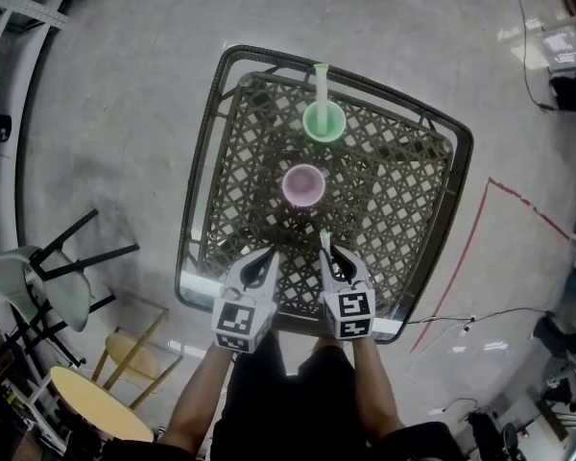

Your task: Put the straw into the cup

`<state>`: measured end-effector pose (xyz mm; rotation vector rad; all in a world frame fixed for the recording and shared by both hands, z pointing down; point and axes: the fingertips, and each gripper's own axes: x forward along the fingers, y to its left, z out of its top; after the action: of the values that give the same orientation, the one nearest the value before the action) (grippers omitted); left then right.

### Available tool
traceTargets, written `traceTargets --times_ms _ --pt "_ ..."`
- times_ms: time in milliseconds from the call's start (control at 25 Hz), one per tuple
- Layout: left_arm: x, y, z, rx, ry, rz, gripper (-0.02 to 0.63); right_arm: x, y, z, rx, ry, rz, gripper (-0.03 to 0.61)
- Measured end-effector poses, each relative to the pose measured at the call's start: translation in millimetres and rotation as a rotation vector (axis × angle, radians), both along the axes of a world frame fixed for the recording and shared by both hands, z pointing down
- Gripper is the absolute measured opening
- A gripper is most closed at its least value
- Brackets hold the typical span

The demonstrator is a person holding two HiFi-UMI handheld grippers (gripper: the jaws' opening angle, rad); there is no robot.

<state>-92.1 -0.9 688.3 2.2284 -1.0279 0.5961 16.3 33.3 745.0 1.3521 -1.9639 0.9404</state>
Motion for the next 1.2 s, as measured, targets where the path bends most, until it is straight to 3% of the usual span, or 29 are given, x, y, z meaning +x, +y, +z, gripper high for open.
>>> traceTargets --times_ms 360,1200 --pt "-6 -11 -10 0.021 -0.005 -0.018 0.006 -2 -15 -24 0.062 -0.028 0.02 0.055" --pt "-32 -58 -89 0.143 -0.011 -0.117 0.005 -2 -118 -178 0.435 -0.134 0.098 0.055"
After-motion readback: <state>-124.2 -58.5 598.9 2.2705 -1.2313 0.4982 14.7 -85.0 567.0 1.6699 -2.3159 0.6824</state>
